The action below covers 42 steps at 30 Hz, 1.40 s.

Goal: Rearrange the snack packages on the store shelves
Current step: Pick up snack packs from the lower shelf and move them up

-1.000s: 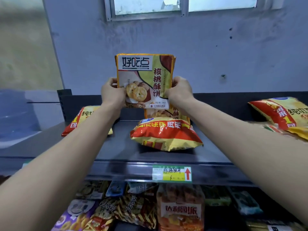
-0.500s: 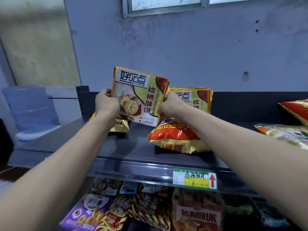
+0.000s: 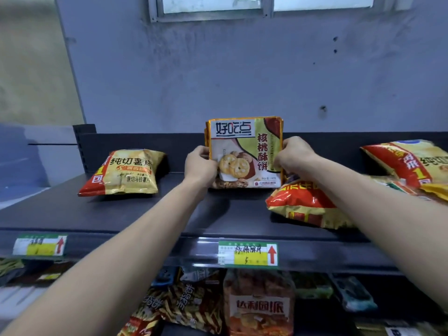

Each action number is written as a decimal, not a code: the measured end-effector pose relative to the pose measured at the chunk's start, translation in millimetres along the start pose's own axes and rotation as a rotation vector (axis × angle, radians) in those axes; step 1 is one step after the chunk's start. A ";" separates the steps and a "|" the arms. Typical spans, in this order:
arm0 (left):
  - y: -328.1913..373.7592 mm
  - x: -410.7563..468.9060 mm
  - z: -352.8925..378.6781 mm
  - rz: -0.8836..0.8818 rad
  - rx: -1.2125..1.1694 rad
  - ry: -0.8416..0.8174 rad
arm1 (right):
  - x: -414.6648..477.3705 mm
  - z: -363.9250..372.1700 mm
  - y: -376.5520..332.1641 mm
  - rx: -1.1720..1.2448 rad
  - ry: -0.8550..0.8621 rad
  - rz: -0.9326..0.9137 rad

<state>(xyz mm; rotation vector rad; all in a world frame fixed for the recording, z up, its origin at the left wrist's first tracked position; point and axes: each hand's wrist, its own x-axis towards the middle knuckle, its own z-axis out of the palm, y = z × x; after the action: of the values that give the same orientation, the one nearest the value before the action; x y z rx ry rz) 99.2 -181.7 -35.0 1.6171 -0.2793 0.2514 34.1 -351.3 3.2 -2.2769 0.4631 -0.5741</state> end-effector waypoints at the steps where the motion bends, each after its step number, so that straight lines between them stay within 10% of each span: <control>1: -0.4 -0.3 2.4 -0.002 -0.001 -0.007 | 0.8 -0.4 2.3 -0.007 -0.002 0.007; 29: -8.8 -7.8 -37.2 0.015 0.396 0.003 | -62.5 12.9 -18.2 -0.469 0.170 -0.317; 42: 35.7 -151.6 -78.3 0.166 0.510 -0.201 | -175.6 3.4 6.2 -0.428 -0.204 -0.671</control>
<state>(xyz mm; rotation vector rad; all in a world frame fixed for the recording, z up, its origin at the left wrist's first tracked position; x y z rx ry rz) -55.1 -101.5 -46.2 2.1313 -0.5374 0.3033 -111.7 -268.8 -49.8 -2.8705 -0.3359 -0.5887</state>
